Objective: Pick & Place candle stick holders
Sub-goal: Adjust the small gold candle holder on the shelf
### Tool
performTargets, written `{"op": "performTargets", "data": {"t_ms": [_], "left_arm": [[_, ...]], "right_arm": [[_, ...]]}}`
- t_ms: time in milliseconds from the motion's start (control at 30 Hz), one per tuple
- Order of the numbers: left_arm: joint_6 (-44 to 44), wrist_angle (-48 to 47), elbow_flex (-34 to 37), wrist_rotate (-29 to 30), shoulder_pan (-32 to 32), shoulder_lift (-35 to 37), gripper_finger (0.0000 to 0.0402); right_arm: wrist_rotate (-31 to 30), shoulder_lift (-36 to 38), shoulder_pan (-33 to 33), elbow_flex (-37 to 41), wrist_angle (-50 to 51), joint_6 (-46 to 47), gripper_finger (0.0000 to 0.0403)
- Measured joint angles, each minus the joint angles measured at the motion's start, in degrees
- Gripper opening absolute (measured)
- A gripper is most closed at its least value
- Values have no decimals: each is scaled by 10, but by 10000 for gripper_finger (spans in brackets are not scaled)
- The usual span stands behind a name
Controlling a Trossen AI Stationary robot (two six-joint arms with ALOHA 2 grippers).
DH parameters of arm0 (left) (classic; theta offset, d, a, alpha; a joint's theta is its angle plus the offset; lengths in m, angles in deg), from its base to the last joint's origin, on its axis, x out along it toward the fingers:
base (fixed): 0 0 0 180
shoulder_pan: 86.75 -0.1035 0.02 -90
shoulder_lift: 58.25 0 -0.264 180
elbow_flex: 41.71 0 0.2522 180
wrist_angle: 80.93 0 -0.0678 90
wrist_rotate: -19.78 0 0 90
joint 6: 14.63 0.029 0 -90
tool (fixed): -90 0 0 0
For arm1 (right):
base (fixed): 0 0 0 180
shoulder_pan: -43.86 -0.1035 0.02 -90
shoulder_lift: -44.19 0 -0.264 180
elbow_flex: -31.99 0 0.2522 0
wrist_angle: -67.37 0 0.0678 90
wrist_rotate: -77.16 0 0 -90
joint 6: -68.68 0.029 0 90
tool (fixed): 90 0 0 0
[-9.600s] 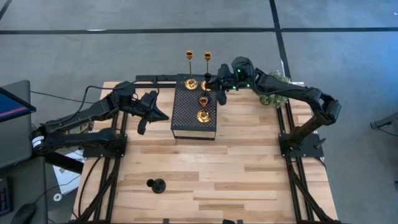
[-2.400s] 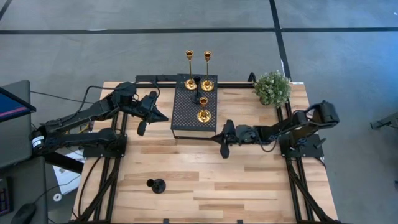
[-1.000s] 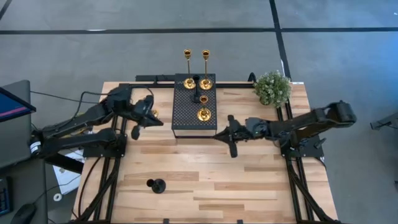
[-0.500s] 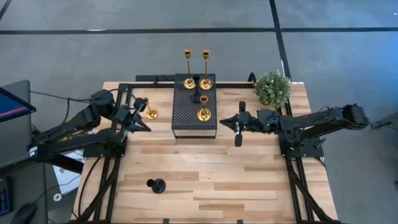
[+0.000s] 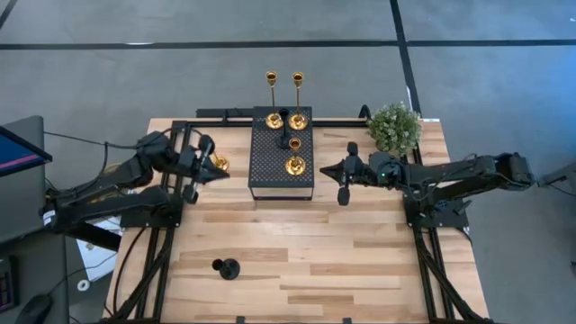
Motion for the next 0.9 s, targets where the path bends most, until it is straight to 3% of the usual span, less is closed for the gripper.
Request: {"op": "performTargets", "data": {"t_ms": [67, 200, 367, 633, 900], "left_arm": [[-7, -22, 12, 52, -1, 32, 4], [-5, -110, 22, 81, 0, 114, 4], [-5, -211, 23, 177, 0, 221, 3], [-1, -198, 46, 208, 0, 151, 3], [0, -168, 53, 197, 0, 100, 4]], "right_arm": [[0, 0, 0, 0, 0, 0, 0], [0, 0, -5, 0, -10, 5, 0], [1, 0, -6, 0, -21, 21, 0], [0, 0, -4, 0, -42, 35, 0], [0, -4, 11, 0, -51, 36, 0]]}}
